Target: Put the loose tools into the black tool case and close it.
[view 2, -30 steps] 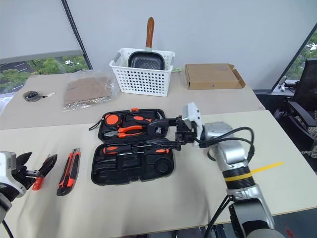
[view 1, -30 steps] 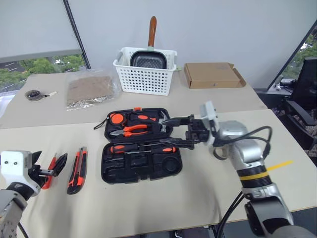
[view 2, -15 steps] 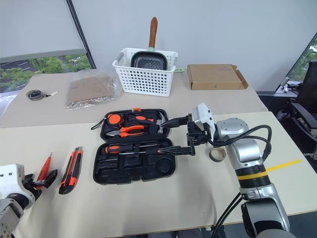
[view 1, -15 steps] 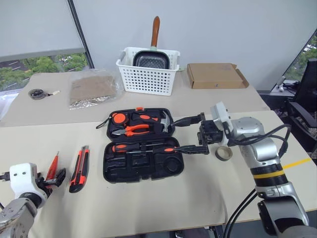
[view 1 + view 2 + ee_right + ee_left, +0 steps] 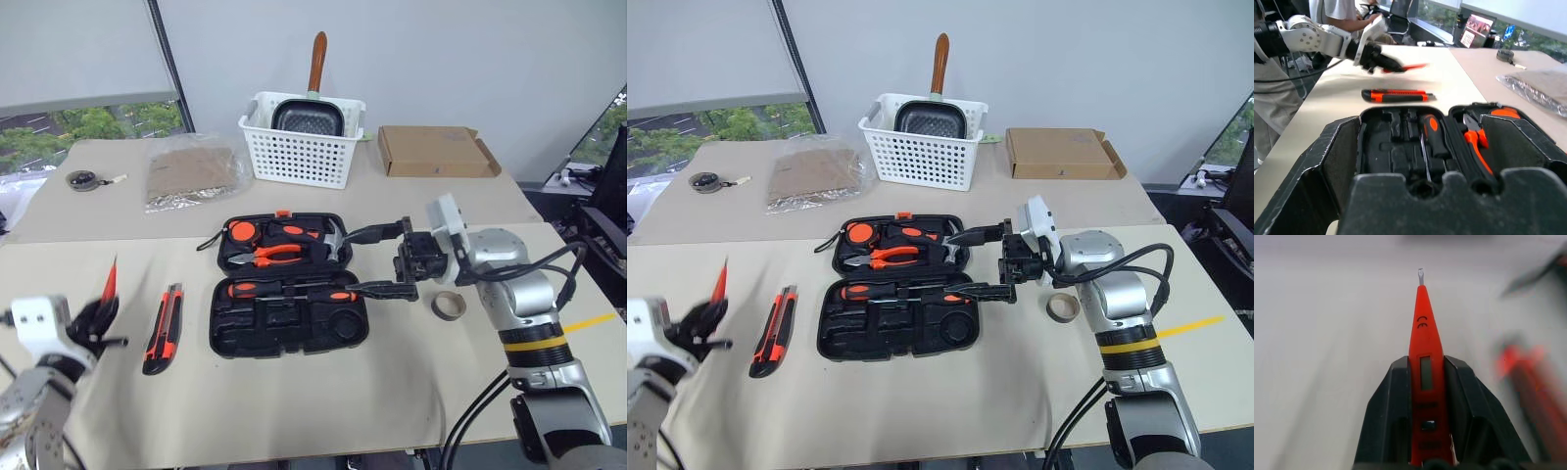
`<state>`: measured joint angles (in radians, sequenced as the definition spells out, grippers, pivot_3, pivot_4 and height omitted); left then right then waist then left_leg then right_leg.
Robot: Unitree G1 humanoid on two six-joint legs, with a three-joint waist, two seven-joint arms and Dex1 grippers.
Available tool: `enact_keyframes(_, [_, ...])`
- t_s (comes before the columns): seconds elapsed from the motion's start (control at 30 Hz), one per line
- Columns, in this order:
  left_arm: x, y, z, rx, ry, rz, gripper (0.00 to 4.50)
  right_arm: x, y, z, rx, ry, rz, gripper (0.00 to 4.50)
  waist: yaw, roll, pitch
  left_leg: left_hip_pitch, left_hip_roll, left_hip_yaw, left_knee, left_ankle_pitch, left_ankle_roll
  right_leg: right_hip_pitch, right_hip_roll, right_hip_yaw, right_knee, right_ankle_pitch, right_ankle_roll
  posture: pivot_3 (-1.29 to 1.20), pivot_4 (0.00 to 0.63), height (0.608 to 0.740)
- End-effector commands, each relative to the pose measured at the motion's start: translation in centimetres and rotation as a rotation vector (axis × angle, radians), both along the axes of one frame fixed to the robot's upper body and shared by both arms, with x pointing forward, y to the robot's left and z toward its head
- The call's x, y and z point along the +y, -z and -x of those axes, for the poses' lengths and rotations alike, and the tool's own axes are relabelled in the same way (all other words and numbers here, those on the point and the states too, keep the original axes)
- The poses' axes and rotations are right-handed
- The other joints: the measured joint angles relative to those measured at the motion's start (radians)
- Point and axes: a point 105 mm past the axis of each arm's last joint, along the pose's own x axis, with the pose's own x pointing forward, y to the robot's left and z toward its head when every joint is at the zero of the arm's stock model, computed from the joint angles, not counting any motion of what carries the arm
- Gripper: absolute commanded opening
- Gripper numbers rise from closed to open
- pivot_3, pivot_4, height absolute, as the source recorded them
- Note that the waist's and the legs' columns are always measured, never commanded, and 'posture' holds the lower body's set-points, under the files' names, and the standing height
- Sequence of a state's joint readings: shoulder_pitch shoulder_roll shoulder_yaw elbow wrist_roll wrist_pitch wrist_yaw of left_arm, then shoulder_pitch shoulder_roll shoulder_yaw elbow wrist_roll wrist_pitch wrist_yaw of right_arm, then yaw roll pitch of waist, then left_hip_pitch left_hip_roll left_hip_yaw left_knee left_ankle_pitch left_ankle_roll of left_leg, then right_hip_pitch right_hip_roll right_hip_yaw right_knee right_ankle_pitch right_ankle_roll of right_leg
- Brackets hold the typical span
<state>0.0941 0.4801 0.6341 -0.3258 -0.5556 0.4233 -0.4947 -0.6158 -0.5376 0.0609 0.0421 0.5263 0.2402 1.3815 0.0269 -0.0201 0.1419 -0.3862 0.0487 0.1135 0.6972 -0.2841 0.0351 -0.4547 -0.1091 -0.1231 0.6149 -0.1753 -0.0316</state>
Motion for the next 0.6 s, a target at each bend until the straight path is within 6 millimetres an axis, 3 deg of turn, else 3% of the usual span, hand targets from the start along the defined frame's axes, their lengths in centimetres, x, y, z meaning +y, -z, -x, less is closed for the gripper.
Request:
enact_keyframes(0.03, [-4.1,-3.1,-1.2,-0.047,0.268,-0.062,0.51,-0.7,-1.3,0.2,-0.035,0.027,-0.021,4.5,-0.003,0.0,0.0,0.0,0.0,0.0,0.0,0.001,0.003,0.0,0.0,0.0,0.0,0.0,0.0,0.0,0.15,0.7])
enact_keyframes(0.2, [-11.2,-2.4,-1.2,0.048,0.785,-0.314,0.51,-1.7,-0.6,0.6,-0.015,0.085,0.007,4.5,-0.014,0.0,0.0,0.0,0.0,0.002,-0.001,0.002,0.003,0.0,0.002,0.0,-0.001,-0.001,0.002,0.0,0.15,0.7])
enact_keyframes(0.27, [-12.6,-1.0,-0.5,0.109,0.974,-0.456,0.51,-2.3,-0.2,0.8,-0.015,0.112,0.023,4.5,-0.015,0.0,0.0,0.0,-0.001,0.002,-0.002,0.003,0.002,-0.001,0.003,0.0,-0.001,-0.002,0.003,0.0,0.15,0.7])
enact_keyframes(0.47, [-13.3,2.1,-1.3,0.247,1.225,-0.695,0.51,-2.8,0.3,1.5,-0.014,0.169,0.026,4.5,-0.015,0.001,0.0,0.0,0.0,0.004,-0.002,0.002,0.003,-0.001,0.004,0.001,-0.003,-0.004,0.007,0.0,0.15,0.7])
enact_keyframes(0.6, [-12.7,2.9,-3.0,0.327,1.21,-0.774,0.51,-2.9,0.2,1.9,-0.024,0.195,0.02,4.5,-0.015,0.001,0.0,0.001,0.001,0.003,-0.002,0.002,0.003,-0.001,0.005,0.001,-0.001,-0.004,0.007,0.0,0.15,0.7])
